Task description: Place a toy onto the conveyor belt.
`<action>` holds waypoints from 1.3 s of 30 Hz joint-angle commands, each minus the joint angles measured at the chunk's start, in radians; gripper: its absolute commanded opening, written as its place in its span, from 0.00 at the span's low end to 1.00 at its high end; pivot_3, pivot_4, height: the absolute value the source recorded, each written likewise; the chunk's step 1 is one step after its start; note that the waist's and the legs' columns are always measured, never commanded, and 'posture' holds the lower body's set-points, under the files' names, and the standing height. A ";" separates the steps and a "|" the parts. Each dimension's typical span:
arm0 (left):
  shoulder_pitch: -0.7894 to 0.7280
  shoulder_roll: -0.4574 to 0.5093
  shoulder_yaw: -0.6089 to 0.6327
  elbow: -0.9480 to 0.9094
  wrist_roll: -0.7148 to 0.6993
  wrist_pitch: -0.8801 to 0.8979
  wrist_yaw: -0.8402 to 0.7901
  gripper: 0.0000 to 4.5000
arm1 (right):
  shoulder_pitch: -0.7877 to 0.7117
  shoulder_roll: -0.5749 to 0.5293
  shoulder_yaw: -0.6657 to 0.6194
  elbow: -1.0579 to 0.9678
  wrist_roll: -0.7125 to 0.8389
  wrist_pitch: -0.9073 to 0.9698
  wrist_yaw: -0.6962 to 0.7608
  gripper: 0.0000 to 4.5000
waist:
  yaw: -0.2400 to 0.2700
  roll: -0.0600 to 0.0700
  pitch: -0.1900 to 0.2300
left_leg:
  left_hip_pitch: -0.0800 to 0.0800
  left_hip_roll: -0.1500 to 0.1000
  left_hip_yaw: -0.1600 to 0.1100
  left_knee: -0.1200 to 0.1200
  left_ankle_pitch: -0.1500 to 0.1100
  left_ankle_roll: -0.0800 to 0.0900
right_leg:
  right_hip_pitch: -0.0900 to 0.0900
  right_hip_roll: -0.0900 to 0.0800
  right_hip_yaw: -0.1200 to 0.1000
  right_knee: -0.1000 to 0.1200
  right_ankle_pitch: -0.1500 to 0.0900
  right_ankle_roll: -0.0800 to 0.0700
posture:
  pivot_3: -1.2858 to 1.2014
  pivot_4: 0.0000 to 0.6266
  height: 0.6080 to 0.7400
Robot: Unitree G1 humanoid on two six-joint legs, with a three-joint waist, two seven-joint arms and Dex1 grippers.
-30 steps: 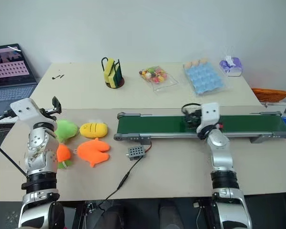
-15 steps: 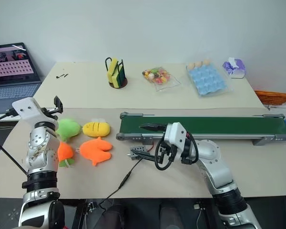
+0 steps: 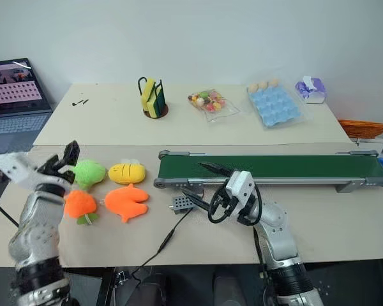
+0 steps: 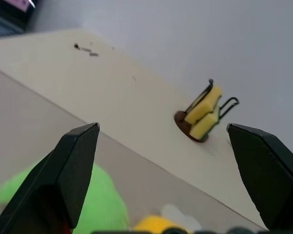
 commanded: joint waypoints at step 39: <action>0.154 -0.041 0.061 0.235 -0.223 0.106 -0.149 0.99 | 0.031 -0.011 0.044 0.141 -0.031 -0.094 0.117 1.00 | 0.002 0.000 0.000 | 0.015 0.002 0.000 -0.002 -0.001 0.002 | 0.017 0.002 -0.002 -0.002 -0.005 -0.003 | 0.52 0.24 1.00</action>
